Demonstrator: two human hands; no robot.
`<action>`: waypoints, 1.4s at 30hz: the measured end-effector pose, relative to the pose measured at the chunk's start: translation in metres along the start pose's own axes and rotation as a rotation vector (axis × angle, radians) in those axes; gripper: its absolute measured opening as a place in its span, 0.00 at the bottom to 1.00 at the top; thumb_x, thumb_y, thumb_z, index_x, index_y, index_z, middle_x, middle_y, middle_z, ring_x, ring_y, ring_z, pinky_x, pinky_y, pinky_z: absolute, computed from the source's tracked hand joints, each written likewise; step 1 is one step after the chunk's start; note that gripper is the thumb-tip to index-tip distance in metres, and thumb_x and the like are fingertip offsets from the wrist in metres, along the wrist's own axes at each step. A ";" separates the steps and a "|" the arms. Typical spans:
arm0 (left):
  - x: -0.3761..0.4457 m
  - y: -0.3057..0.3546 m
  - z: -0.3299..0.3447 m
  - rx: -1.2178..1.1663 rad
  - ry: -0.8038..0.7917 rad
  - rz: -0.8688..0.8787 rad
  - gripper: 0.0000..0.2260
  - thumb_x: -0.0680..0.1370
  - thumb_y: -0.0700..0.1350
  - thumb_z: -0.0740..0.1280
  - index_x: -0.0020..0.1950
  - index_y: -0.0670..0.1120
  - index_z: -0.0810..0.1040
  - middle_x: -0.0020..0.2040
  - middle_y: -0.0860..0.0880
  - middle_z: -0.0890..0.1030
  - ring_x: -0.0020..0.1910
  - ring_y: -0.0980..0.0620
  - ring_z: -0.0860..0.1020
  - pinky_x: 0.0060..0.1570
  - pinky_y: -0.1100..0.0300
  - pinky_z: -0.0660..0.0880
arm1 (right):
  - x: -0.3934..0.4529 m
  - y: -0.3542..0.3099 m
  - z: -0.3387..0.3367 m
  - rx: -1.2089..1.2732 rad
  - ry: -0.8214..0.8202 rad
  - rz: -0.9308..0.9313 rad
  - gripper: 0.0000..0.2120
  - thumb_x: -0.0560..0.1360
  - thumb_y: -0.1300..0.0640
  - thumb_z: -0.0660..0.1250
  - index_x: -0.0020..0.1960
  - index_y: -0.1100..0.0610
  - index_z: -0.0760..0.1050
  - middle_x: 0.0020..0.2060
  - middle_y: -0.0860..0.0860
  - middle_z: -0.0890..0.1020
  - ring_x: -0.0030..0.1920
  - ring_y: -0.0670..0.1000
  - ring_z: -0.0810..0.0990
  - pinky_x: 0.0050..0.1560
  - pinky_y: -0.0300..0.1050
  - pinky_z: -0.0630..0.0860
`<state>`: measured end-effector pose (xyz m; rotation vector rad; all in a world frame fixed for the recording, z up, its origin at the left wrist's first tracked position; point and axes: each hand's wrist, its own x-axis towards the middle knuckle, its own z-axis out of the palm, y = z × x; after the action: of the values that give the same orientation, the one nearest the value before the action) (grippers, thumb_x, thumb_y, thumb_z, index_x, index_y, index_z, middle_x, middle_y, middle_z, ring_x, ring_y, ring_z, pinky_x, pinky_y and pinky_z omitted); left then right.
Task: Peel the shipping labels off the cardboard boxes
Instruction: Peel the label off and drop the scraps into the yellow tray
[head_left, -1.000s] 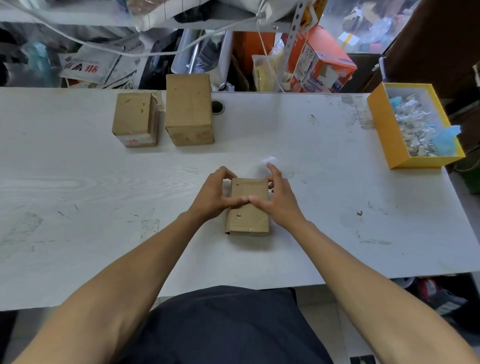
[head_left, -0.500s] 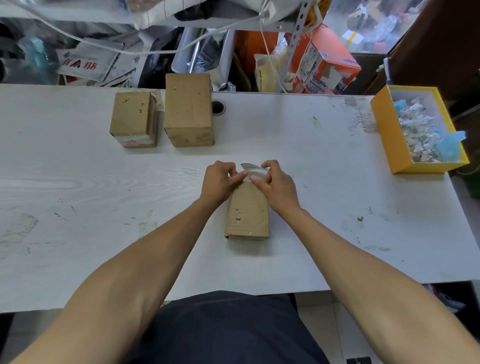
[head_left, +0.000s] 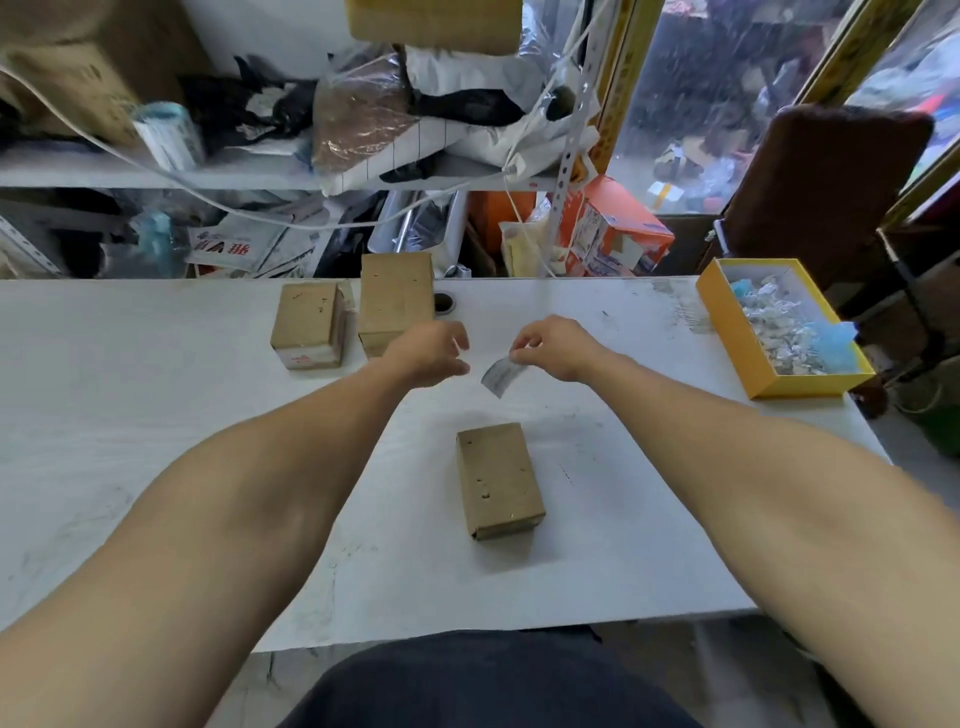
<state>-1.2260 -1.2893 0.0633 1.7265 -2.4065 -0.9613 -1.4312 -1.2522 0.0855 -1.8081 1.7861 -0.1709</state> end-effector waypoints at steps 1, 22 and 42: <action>-0.002 0.002 -0.010 0.042 -0.048 0.022 0.13 0.75 0.48 0.74 0.57 0.49 0.77 0.53 0.50 0.80 0.49 0.49 0.78 0.43 0.57 0.74 | -0.001 -0.006 -0.010 -0.039 -0.010 -0.017 0.11 0.77 0.52 0.69 0.55 0.57 0.83 0.51 0.52 0.82 0.48 0.49 0.76 0.46 0.42 0.72; -0.042 0.094 -0.021 0.071 0.032 0.160 0.07 0.72 0.46 0.77 0.46 0.49 0.81 0.48 0.49 0.83 0.46 0.49 0.80 0.47 0.51 0.78 | -0.043 -0.011 -0.058 0.026 -0.039 -0.109 0.10 0.71 0.66 0.71 0.40 0.57 0.71 0.44 0.56 0.82 0.42 0.53 0.82 0.39 0.45 0.78; -0.035 0.110 0.008 -0.117 0.193 0.022 0.06 0.74 0.44 0.75 0.42 0.46 0.80 0.40 0.50 0.81 0.41 0.52 0.79 0.35 0.61 0.73 | -0.058 0.018 -0.060 -0.052 0.023 -0.219 0.10 0.75 0.60 0.70 0.55 0.59 0.83 0.48 0.53 0.84 0.44 0.49 0.79 0.38 0.37 0.75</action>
<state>-1.3092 -1.2341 0.1222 1.6660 -2.1994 -0.8694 -1.4812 -1.2150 0.1433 -2.0454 1.6179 -0.2342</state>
